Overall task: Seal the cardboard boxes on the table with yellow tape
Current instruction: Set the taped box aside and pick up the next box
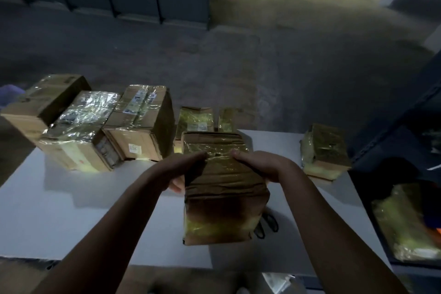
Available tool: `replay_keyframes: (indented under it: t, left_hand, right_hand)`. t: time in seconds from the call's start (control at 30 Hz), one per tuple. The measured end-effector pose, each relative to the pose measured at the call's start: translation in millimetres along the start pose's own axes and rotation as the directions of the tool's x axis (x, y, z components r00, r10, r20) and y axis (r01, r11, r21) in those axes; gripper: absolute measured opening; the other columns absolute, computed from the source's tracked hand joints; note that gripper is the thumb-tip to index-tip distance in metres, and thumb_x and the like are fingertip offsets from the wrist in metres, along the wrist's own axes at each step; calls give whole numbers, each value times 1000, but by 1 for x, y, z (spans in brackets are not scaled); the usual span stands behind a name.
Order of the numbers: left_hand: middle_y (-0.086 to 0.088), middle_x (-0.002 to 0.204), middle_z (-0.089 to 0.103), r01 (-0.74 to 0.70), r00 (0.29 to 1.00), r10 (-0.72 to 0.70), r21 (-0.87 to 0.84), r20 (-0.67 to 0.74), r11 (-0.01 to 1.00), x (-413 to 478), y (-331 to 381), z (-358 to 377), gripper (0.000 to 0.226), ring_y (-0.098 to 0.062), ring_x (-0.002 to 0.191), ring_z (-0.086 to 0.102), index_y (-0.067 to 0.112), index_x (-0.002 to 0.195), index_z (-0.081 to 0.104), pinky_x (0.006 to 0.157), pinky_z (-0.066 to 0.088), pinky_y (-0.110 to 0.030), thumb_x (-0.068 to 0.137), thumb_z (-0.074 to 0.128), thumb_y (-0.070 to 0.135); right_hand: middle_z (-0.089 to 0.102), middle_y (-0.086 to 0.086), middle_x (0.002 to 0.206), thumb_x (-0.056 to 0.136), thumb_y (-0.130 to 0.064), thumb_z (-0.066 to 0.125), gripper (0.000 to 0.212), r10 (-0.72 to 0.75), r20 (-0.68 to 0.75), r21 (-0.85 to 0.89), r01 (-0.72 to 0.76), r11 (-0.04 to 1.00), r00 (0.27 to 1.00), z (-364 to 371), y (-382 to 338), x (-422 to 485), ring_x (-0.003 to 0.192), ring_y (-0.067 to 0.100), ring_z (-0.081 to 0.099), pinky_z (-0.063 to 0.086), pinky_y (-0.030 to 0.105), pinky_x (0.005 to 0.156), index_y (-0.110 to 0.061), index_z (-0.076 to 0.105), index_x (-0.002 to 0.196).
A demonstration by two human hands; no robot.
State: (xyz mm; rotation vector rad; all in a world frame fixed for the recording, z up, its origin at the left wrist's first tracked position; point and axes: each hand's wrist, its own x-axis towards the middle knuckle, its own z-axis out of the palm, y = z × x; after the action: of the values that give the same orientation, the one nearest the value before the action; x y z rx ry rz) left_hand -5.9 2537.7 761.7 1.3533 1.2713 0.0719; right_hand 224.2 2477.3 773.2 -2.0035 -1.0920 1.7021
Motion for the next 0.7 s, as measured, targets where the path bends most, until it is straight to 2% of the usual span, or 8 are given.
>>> replay_keyframes:
  t: [0.07,0.2,0.3,0.43,0.53,0.6,0.63,0.7]
  left_hand:
    - [-11,91,67,4,1000,-4,17,-2,1000,1,19,19,63,-29,87,66,12,99,64,83,54,-40,82,49,72]
    - [-10,83,67,-23,999,24,21,-32,1000,6,48,62,60,-27,79,65,10,92,64,83,52,-41,87,46,67]
    - [-9,80,67,-35,995,36,11,-91,999,17,64,89,59,-24,74,65,7,91,64,78,53,-38,89,48,64]
    - [-9,77,65,-65,987,63,-6,-147,998,33,91,115,56,-23,70,62,6,86,64,73,50,-34,90,50,60]
    - [-20,106,65,-127,981,115,-74,-155,989,48,108,130,80,-33,96,64,0,109,65,73,51,-33,80,54,73]
    - [-27,110,62,-148,985,133,-146,-110,978,58,116,138,87,-40,101,63,-2,112,63,81,56,-39,71,62,74]
    - [-27,102,64,-166,984,152,-166,-94,972,65,120,141,67,-36,93,66,-2,104,65,78,58,-36,79,67,60]
    - [-14,86,65,-174,984,165,-157,-72,972,73,127,147,26,-21,73,65,6,89,65,58,53,-21,92,63,31]
  right_hand:
    - [68,13,104,83,-68,53,53,-25,-50,-28,23,999,998,-25,10,-11,98,31,67,52,49,93,-17,63,93]
    - [69,12,97,81,-71,52,67,-31,-143,-98,17,995,989,-65,29,-25,87,28,69,58,42,80,-8,65,101]
    - [69,11,90,80,-72,53,66,-39,-208,-114,15,993,977,-90,41,-33,78,26,70,59,35,67,-9,65,90]
    - [68,8,80,81,-73,49,66,-42,-287,-135,3,991,957,-118,55,-37,67,20,67,48,22,49,-9,65,82]
    - [69,18,102,81,-73,50,76,-35,-359,-55,16,998,933,-134,62,-34,85,29,68,55,30,64,-2,66,103]
    - [54,22,134,87,-66,50,82,-52,-466,-6,55,998,883,-140,63,-28,115,34,57,48,36,87,4,51,130]
    - [41,20,146,90,-61,49,84,-66,-512,13,85,996,857,-142,63,-23,129,34,46,41,37,97,3,37,142]
    - [26,16,155,93,-55,49,83,-86,-572,28,124,992,816,-143,62,-14,139,32,32,33,38,107,-2,19,150]
